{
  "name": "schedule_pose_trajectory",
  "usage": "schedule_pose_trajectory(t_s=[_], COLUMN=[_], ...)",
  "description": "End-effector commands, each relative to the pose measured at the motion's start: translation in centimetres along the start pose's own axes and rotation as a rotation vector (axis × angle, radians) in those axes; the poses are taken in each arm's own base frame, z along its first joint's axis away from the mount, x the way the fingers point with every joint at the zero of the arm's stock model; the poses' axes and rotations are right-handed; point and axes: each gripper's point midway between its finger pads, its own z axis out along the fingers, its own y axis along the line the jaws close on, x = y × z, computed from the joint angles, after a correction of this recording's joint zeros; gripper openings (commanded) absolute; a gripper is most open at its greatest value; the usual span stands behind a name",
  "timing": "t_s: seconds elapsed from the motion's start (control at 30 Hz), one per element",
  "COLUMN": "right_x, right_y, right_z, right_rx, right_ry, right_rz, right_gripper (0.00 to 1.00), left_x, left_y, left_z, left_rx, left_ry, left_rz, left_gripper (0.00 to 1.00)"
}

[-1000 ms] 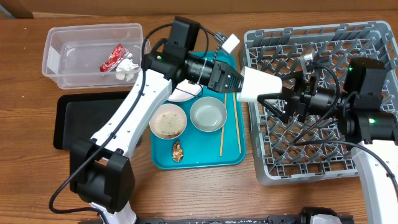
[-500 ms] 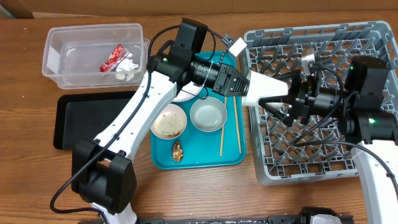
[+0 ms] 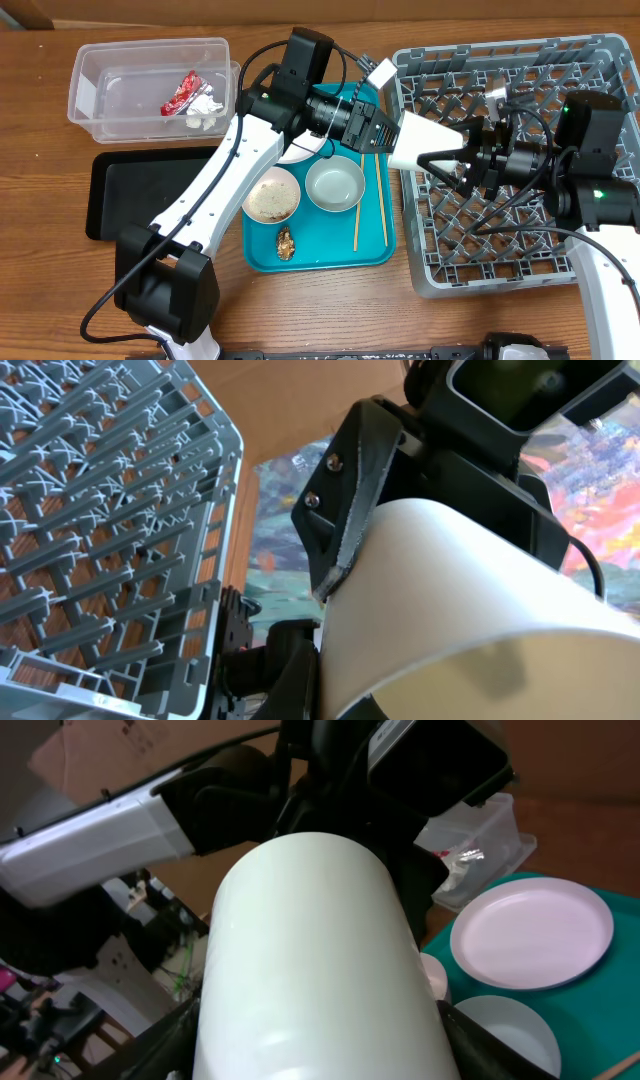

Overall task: Sort waste into correct bins and load items into the dishwasher
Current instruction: 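Place the white cup upside down in the rack's right side with the right gripper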

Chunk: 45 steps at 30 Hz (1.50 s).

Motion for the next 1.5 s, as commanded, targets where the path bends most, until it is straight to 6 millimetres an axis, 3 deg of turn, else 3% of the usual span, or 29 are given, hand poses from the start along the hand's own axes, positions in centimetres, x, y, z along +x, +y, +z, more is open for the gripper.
schedule_pose_trajectory(t_s=[0.0, 0.17, 0.27, 0.37, 0.4, 0.5, 0.63, 0.67, 0.77, 0.83, 0.93, 1.13, 1.27, 1.47], right_x=[-0.7, -0.6, 0.0, 0.9, 2.0, 3.9, 6.2, 6.4, 6.4, 5.6, 3.9, 1.4, 2.7, 7.4], right_y=[0.8, 0.3, -0.4, -1.9, -3.3, -6.0, -9.5, -10.0, -11.1, -11.4, -11.2, -10.2, -10.7, -12.6], right_z=[-0.1, -0.1, -0.1, -0.3, -0.6, -1.8, -4.5, -5.1, -7.3, -9.0, -12.1, -18.7, -21.9, -27.4], right_rx=[-0.02, 0.006, 0.052, 0.139, 0.234, 0.416, 0.698, 0.752, 0.916, 1.029, 1.205, 1.55, 1.651, 1.745], right_ry=[-0.008, -0.004, 0.011, 0.035, 0.065, 0.123, 0.186, 0.192, 0.191, 0.17, 0.139, 0.009, -0.039, -0.026], right_rz=[-0.04, -0.027, 0.013, 0.067, 0.115, 0.191, 0.289, 0.308, 0.362, 0.384, 0.386, 0.441, 0.57, 0.871], right_gripper=[0.61, 0.61, 0.56, 0.47, 0.42, 0.36, 0.31, 0.22, 0.16, 0.08, 0.04, 0.04, 0.04, 0.04], left_x=[-0.3, -0.6, -1.0, -1.4, -1.3, -0.1, 2.5, 3.1, 4.4, 4.7, 4.5, 4.0, 3.7, 4.0], left_y=[0.2, 0.8, 2.2, 4.4, 7.1, 11.2, 13.6, 13.8, 13.2, 12.3, 10.4, 6.0, 4.0, 3.7], left_z=[0.1, 0.1, -0.3, -1.4, -3.1, -7.1, -13.0, -14.6, -18.1, -20.1, -22.7, -25.4, -25.5, -25.4], left_rx=[-0.003, -0.038, -0.118, -0.236, -0.38, -0.631, -0.866, -0.917, -1.011, -1.068, -1.163, -1.295, -1.299, -1.298], left_ry=[-0.001, -0.014, -0.047, -0.087, -0.121, -0.155, -0.171, -0.176, -0.192, -0.217, -0.281, -0.387, -0.426, -0.423], left_rz=[-0.004, -0.004, -0.01, -0.026, -0.062, -0.166, -0.295, -0.321, -0.346, -0.332, -0.296, -0.19, -0.141, -0.143], left_gripper=[0.04, 0.1, 0.39, 0.6, 0.68, 0.73, 0.76, 0.76, 0.76, 0.76, 0.76, 0.77, 0.77, 0.77])
